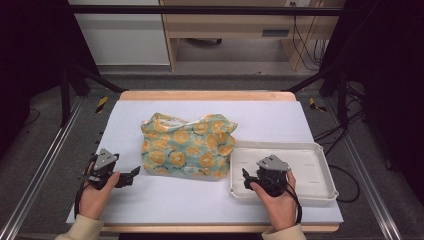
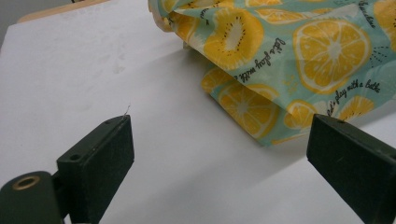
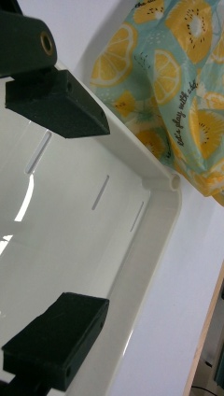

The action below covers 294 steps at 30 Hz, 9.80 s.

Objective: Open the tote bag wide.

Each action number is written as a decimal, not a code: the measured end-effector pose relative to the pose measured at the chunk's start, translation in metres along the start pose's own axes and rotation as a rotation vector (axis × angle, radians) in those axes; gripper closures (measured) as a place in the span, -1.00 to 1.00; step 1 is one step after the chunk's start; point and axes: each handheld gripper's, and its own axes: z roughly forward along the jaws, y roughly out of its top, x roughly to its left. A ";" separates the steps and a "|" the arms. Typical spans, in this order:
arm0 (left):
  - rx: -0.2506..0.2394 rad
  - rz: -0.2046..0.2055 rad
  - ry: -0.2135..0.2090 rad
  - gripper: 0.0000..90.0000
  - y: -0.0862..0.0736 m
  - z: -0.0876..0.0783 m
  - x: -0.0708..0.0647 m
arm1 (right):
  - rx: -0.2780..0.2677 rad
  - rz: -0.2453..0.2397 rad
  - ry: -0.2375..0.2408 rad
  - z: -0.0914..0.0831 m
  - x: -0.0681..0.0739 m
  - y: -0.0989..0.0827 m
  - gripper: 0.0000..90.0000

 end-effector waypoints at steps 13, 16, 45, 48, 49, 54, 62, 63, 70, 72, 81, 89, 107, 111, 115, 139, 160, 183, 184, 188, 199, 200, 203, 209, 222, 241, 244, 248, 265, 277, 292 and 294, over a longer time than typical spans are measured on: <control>-0.044 0.046 -0.026 -0.82 0.019 0.000 0.000 | -0.005 -0.040 0.055 0.000 0.011 0.018 -0.61; -0.048 0.065 -0.034 -0.82 0.032 0.006 0.005 | 0.012 -0.074 0.074 0.005 0.013 0.033 -0.55; -0.008 0.201 -0.060 -0.77 0.095 0.046 0.019 | 0.127 -0.202 0.184 0.110 0.024 0.157 0.67; -0.007 0.199 -0.059 -0.77 0.092 0.043 0.020 | 0.069 -0.168 0.231 0.096 0.026 0.152 0.92; -0.007 0.199 -0.059 -0.77 0.092 0.043 0.020 | 0.069 -0.168 0.231 0.096 0.026 0.152 0.92; -0.020 0.202 -0.060 -0.75 0.091 0.036 0.019 | -0.023 -0.160 0.305 0.063 0.035 0.137 0.95; -0.042 0.220 -0.074 -0.68 0.106 0.034 0.010 | -0.067 -0.181 0.444 0.026 0.057 0.091 0.96; -0.042 0.220 -0.074 -0.68 0.106 0.034 0.010 | -0.067 -0.181 0.444 0.026 0.057 0.091 0.96; -0.063 0.245 -0.072 -0.54 0.128 0.041 0.004 | -0.024 -0.192 0.482 0.026 0.065 0.065 0.96; -0.049 0.253 -0.073 -0.49 0.130 0.044 0.003 | -0.021 -0.189 0.482 0.026 0.065 0.064 0.96; 0.027 0.271 -0.091 0.64 0.122 0.051 -0.006 | -0.002 -0.177 0.488 0.026 0.061 0.051 0.95; -0.025 0.280 -0.150 0.97 0.098 0.013 -0.016 | 0.013 -0.180 0.453 0.025 0.057 0.047 0.91; 0.034 0.268 -0.210 1.00 0.014 -0.006 -0.026 | 0.044 -0.204 0.451 0.010 0.069 0.044 -0.41; 0.039 0.260 -0.207 1.00 0.011 -0.004 -0.024 | 0.048 -0.195 0.468 0.003 0.067 0.056 -0.63; 0.037 0.256 -0.210 1.00 0.011 -0.003 -0.024 | 0.036 -0.202 0.474 0.007 0.068 0.071 -0.57; 0.066 0.274 -0.237 0.99 0.008 0.003 -0.031 | 0.005 -0.218 0.511 0.044 0.084 0.094 0.99; 0.057 0.257 -0.181 0.99 0.005 0.002 -0.027 | 0.120 -0.314 0.523 0.004 0.078 0.012 1.00; 0.019 0.185 -0.191 0.03 -0.010 -0.027 -0.027 | 0.038 -0.297 0.531 -0.003 0.076 0.017 0.14; 0.027 0.189 -0.191 0.03 -0.012 -0.028 -0.026 | 0.038 -0.297 0.527 -0.003 0.076 0.018 0.09; 0.038 0.193 -0.174 0.05 -0.015 -0.033 -0.024 | 0.029 -0.282 0.519 -0.004 0.075 0.023 -0.10; 0.052 0.126 -0.019 0.24 -0.022 -0.044 0.007 | 0.006 -0.281 0.502 -0.009 0.073 0.035 -0.13; 0.052 0.126 -0.019 0.25 -0.022 -0.044 0.007 | 0.006 -0.281 0.502 -0.009 0.073 0.035 -0.13; 0.024 0.094 0.019 0.28 -0.023 -0.048 0.017 | -0.004 -0.289 0.496 -0.010 0.073 0.046 -0.12; -0.056 0.069 0.001 0.15 -0.009 -0.048 0.017 | 0.004 -0.307 0.505 -0.002 0.079 0.066 -0.21; -0.074 0.133 -0.103 -0.25 0.072 0.004 0.019 | 0.083 -0.313 0.548 0.062 0.111 0.109 -0.35; -0.027 0.134 -0.125 -0.18 0.061 0.025 0.011 | 0.141 -0.352 0.560 0.102 0.130 0.109 0.19; -0.038 0.136 -0.124 -0.15 0.063 0.024 0.010 | 0.127 -0.382 0.571 0.096 0.131 0.107 0.58; -0.046 0.140 -0.127 -0.10 0.066 0.022 0.010 | 0.117 -0.392 0.577 0.091 0.132 0.105 0.71; 0.047 0.195 -0.135 0.41 0.077 0.046 0.011 | 0.070 -0.395 0.598 0.068 0.138 0.092 0.97; 0.026 0.122 -0.084 0.96 0.081 0.038 0.013 | 0.058 -0.421 0.650 0.044 0.144 0.070 1.00; -0.002 0.111 -0.069 1.00 0.078 0.041 0.007 | 0.091 -0.418 0.698 0.033 0.148 0.036 1.00; -0.001 0.111 -0.072 0.99 0.076 0.041 0.007 | 0.103 -0.427 0.702 0.034 0.152 0.034 1.00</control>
